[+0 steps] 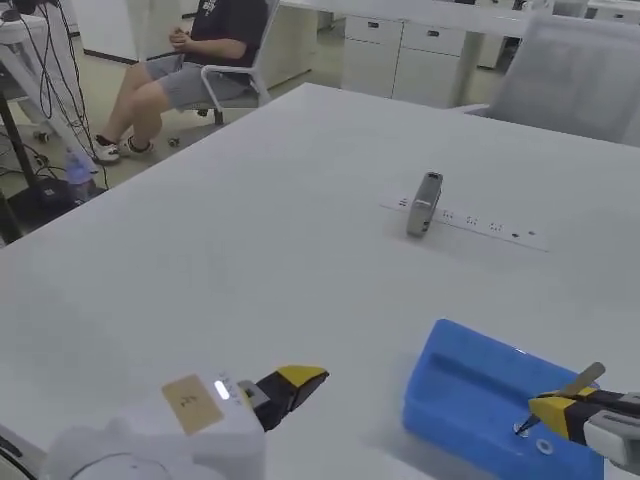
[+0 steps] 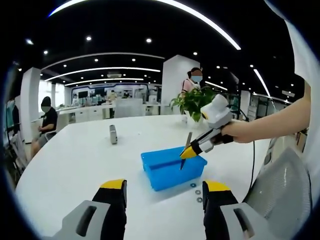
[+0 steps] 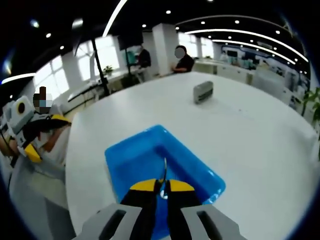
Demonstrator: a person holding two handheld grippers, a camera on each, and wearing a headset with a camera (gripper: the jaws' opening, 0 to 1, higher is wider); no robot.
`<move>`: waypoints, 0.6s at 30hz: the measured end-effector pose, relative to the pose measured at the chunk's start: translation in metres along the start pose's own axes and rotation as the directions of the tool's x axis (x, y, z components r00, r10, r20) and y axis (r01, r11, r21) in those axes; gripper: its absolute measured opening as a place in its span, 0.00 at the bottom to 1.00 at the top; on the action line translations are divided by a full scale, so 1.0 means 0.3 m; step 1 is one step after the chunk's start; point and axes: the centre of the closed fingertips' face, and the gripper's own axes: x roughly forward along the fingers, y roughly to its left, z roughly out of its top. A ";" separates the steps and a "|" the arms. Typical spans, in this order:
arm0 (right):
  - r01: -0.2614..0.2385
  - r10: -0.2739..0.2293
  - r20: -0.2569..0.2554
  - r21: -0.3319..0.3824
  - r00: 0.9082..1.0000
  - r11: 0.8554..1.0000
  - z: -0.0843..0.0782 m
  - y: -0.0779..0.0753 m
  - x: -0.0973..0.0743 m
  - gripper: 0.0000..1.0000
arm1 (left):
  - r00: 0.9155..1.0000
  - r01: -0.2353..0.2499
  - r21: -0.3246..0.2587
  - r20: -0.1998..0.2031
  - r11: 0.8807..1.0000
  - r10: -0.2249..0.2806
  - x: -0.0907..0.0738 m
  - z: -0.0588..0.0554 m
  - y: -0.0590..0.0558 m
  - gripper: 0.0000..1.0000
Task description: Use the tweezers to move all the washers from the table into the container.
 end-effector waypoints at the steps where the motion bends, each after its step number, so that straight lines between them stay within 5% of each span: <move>1: 0.000 0.000 -0.003 -0.002 1.000 1.000 -0.003 -0.006 0.003 0.03 | 1.000 0.000 0.001 -0.002 1.000 0.000 0.000 -0.001 0.000 0.60; 18: 0.011 -0.010 0.023 -0.035 1.000 0.999 0.021 0.010 -0.044 0.04 | 1.000 0.010 -0.006 0.004 1.000 -0.010 0.001 0.003 -0.005 0.61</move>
